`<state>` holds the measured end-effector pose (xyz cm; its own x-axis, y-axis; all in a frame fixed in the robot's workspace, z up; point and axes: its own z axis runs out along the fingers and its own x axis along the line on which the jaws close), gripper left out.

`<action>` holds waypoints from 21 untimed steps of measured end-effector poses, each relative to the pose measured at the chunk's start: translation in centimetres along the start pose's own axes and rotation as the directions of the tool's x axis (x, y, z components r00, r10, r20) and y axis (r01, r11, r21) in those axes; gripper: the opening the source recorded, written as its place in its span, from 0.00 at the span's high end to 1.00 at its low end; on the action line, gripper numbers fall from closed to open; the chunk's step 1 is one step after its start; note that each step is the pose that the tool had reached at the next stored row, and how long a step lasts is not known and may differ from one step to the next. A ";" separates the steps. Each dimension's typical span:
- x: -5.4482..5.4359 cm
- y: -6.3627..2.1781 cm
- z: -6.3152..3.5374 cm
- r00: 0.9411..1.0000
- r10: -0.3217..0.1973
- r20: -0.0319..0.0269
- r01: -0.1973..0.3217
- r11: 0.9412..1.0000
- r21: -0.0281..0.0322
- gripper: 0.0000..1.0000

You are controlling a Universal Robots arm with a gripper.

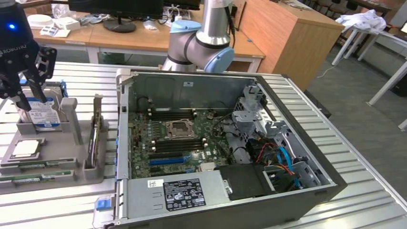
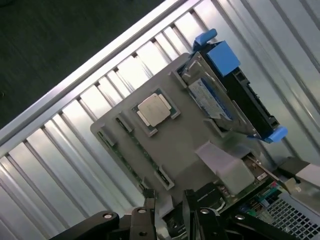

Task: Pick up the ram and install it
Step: 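Pick up the ram and move it above insertion slot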

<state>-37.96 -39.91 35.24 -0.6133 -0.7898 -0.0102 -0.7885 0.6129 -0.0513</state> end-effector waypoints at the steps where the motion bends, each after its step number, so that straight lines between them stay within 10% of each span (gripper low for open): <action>1: 0.0 0.00 0.12 1.000 -0.018 0.001 0.018 1.000 0.000 0.65; 11: 0.0 0.06 1.15 0.980 -0.198 0.007 0.198 0.980 -0.006 0.65; 21: 0.0 0.11 2.10 0.928 -0.371 0.014 0.372 0.928 -0.013 0.65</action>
<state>-37.96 -39.91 33.14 -0.2758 -0.9612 -0.0043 -0.9605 0.2758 -0.0386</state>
